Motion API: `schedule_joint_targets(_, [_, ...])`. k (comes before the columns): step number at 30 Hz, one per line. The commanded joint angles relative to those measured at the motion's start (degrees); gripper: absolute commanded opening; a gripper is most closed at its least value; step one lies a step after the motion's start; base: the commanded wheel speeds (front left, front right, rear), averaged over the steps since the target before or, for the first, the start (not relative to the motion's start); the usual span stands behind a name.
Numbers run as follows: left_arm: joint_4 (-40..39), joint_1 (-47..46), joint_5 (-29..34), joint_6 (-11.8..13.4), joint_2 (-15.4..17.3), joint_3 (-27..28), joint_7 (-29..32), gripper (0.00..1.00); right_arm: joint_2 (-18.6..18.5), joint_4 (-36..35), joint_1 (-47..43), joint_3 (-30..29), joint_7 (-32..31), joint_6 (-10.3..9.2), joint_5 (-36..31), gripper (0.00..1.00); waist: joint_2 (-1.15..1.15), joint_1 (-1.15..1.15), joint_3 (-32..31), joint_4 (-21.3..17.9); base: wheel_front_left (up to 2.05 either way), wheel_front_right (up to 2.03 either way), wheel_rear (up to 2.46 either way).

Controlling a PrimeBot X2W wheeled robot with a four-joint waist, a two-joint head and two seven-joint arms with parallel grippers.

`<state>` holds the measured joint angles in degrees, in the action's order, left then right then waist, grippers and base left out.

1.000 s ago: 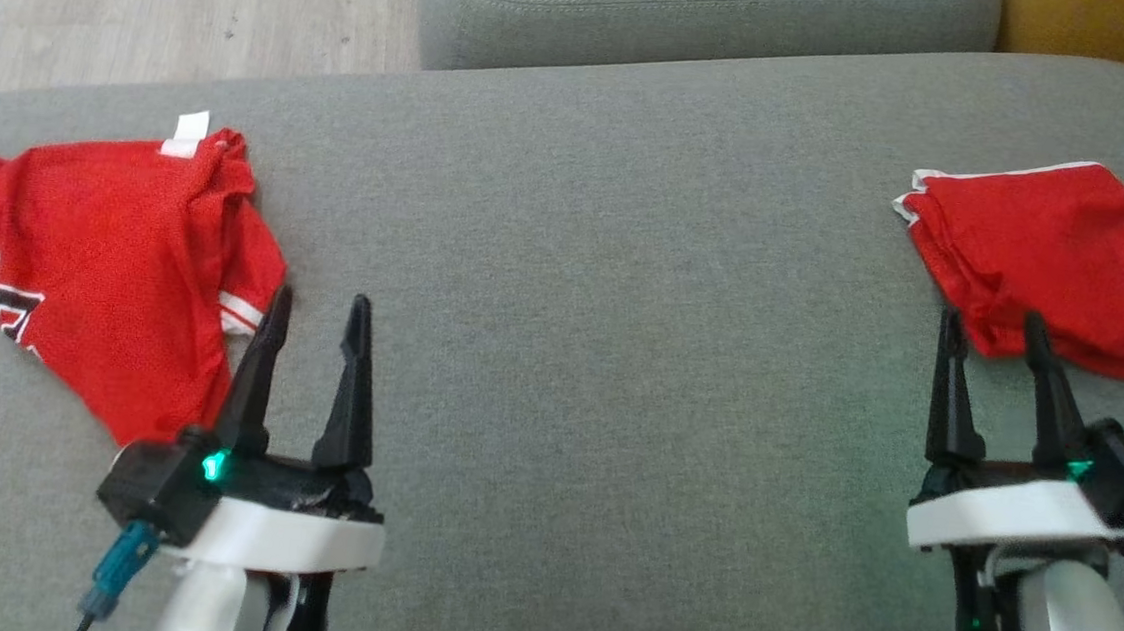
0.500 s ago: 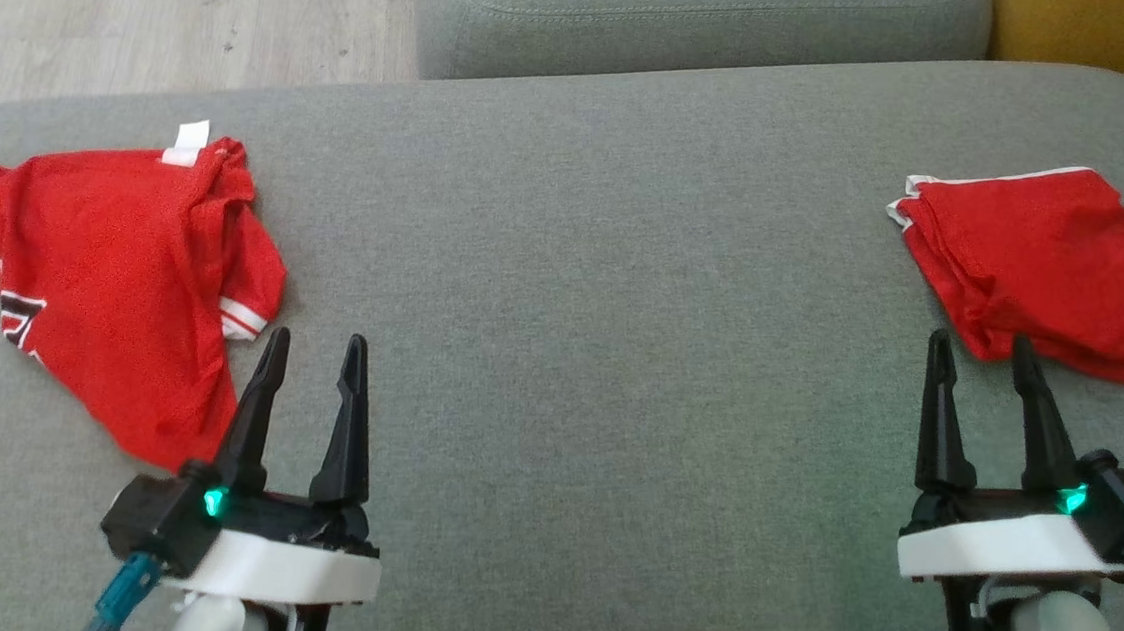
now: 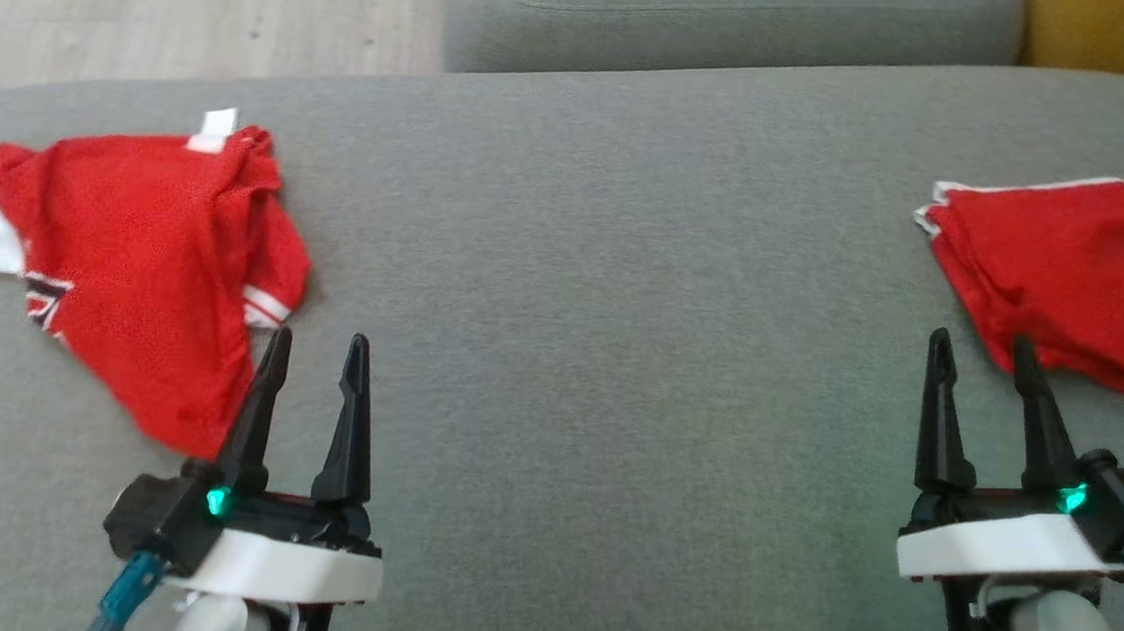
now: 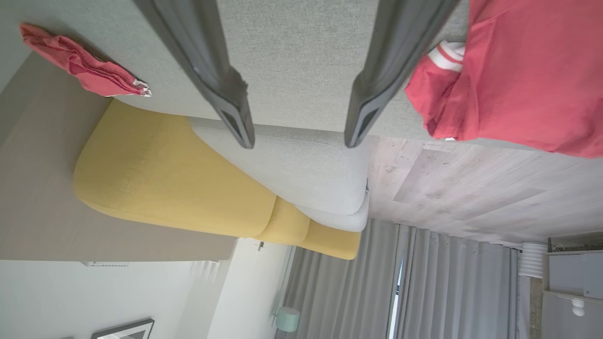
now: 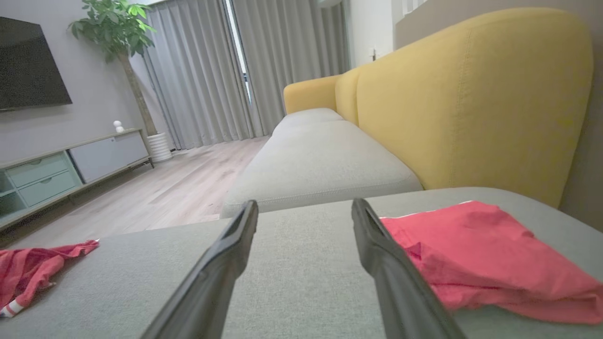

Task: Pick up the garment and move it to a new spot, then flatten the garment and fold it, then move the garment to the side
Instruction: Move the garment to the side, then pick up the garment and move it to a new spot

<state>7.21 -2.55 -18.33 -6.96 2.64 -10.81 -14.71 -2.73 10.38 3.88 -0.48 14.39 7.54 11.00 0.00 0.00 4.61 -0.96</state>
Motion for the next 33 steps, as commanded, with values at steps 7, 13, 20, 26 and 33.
schedule_joint_targets(7, [-0.9, -1.8, 0.3, 1.5, 0.2, 1.4, -0.3, 1.00, -0.2, -1.1, 0.0, 3.6, 0.6, -0.05, -0.5, 1.00, 0.00, 0.00, -1.8, 7.8, 0.00, 0.00, 0.00])
schedule_joint_targets(13, [-0.6, -0.8, 1.2, 2.7, 0.2, 3.2, -0.3, 1.00, -0.1, 0.5, -1.1, 7.5, 0.6, -0.05, -0.3, 1.00, 0.00, 0.00, -3.2, 14.9, 0.00, 0.00, 0.00])
schedule_joint_targets(20, [-0.6, 0.6, 2.0, 2.8, 0.2, 4.3, -0.3, 1.00, -0.1, 2.4, -2.1, 11.8, 0.6, -0.05, 1.6, 1.00, 0.00, 0.00, -4.7, 21.2, 0.00, 0.00, 0.00])
schedule_joint_targets(26, [-0.8, 1.3, 2.2, 2.6, 0.2, 5.6, -0.3, 1.00, -0.1, 3.3, -2.2, 14.6, 0.6, -0.05, 2.7, 1.00, 0.00, 0.00, -5.1, 23.6, 0.00, 0.00, 0.00])
schedule_joint_targets(33, [-1.5, 0.6, 2.3, 2.4, 0.2, 7.7, -0.3, 1.00, -0.1, 3.5, -1.3, 14.8, 0.6, -0.05, 2.4, 1.00, 0.00, 0.00, -3.5, 22.4, 0.00, 0.00, 0.00])
